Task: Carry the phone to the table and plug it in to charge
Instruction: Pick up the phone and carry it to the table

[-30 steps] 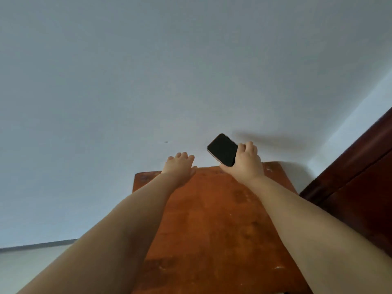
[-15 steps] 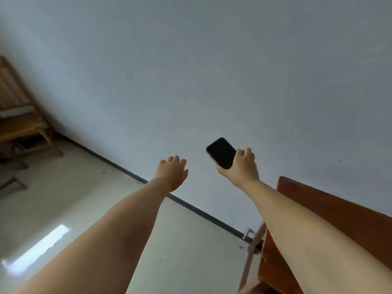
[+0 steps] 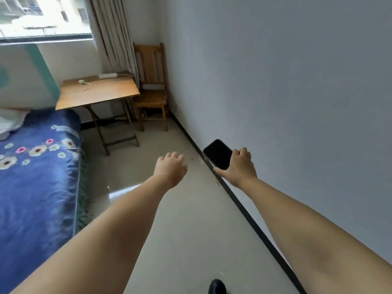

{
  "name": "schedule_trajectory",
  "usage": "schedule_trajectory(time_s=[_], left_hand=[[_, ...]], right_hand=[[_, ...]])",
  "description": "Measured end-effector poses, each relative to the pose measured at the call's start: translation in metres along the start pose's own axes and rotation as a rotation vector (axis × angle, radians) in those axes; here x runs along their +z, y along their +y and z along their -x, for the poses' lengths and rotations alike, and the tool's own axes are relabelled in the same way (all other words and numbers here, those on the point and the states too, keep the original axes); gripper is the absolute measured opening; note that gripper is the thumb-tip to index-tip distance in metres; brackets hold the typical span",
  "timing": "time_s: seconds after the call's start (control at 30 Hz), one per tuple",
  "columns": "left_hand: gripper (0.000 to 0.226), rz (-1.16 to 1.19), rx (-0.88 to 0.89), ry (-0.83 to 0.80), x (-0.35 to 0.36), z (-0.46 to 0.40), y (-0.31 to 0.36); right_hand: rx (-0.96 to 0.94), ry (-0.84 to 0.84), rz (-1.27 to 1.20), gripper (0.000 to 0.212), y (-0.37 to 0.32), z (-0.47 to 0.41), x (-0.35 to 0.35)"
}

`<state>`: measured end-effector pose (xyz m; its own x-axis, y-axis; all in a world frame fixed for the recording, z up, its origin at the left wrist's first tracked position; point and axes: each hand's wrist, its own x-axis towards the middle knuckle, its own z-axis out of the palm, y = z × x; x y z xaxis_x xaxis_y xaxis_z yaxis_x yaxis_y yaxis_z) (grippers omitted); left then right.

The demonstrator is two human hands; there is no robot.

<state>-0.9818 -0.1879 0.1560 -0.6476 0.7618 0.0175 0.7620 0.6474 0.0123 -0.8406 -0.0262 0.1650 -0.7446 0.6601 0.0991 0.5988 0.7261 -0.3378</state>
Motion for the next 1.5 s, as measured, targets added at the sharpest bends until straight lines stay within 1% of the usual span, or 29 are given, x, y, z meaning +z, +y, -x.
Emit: schedule_trajectory(time_s=[0.13, 0.3, 0.43, 0.63, 0.77, 0.97, 1.07, 1.27, 1.3, 1.5], left_hand=[[0.034, 0.019, -0.084, 0.015, 0.004, -0.043, -0.047], [0.031, 0.032, -0.248, 0.056, -0.003, -0.112, -0.118], [0.035, 0.063, -0.413, 0.048, -0.009, -0.154, -0.192], [0.038, 0.029, -0.567, 0.05, -0.004, -0.207, -0.308], [0.038, 0.033, -0.571, 0.071, -0.007, -0.259, -0.381], [0.039, 0.005, -0.514, 0.102, -0.032, -0.362, -0.511], [0.04, 0.021, -0.524, 0.075, -0.03, -0.413, -0.566], [0.04, 0.007, -0.458, 0.065, -0.014, -0.521, -0.651], [0.04, 0.006, -0.458, 0.068, -0.01, -0.55, -0.672], [0.041, 0.03, -0.537, 0.044, -0.004, -0.686, -0.763]], right_hand=[[-0.087, -0.034, 0.008, 0.074, -0.037, -0.072, 0.026], [-0.215, -0.072, 0.021, 0.077, -0.091, -0.186, 0.049], [-0.286, -0.102, -0.015, 0.075, -0.156, -0.269, 0.075], [-0.446, -0.158, -0.022, 0.074, -0.26, -0.361, 0.135], [-0.462, -0.155, -0.019, 0.076, -0.325, -0.425, 0.17], [-0.403, -0.122, -0.075, 0.075, -0.437, -0.543, 0.202], [-0.393, -0.149, -0.07, 0.074, -0.479, -0.596, 0.222], [-0.369, -0.157, -0.037, 0.075, -0.53, -0.706, 0.269], [-0.38, -0.153, -0.035, 0.075, -0.543, -0.738, 0.281], [-0.421, -0.121, -0.017, 0.072, -0.602, -0.893, 0.312]])
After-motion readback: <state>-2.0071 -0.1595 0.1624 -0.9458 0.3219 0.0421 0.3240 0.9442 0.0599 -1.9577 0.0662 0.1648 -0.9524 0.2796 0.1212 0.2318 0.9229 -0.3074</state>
